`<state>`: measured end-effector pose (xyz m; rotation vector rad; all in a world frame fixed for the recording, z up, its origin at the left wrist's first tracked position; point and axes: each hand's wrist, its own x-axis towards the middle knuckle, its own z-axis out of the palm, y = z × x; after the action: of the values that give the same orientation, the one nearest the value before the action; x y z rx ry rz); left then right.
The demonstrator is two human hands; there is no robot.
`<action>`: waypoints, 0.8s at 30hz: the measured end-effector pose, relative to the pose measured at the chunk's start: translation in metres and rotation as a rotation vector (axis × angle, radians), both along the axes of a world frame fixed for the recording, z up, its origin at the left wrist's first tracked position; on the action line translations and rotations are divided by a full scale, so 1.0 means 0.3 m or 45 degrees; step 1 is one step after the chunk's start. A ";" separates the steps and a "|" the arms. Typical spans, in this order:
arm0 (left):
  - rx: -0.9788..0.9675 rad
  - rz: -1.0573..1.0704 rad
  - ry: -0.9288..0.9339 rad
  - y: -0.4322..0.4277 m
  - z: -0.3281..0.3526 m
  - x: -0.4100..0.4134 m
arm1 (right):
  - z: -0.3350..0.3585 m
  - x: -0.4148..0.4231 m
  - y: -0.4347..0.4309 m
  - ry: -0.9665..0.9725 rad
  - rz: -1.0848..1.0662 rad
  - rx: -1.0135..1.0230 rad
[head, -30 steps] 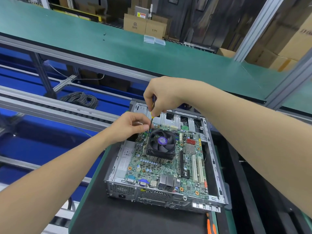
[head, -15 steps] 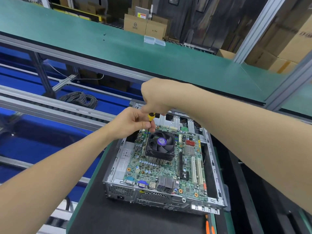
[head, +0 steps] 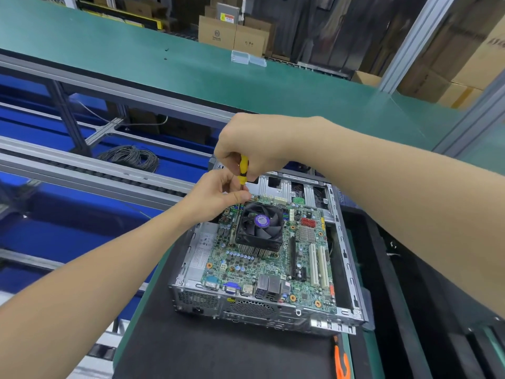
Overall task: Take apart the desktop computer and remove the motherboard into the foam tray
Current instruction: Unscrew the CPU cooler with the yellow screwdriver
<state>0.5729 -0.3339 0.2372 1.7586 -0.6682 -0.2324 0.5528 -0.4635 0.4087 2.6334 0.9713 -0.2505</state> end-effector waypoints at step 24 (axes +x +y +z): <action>-0.103 -0.104 0.091 0.005 0.017 0.038 | 0.001 0.015 -0.001 0.083 -0.077 -0.009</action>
<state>0.5842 -0.3325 0.2423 1.6398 -0.6890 -0.3186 0.5572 -0.4637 0.4089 2.6661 0.9106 -0.3557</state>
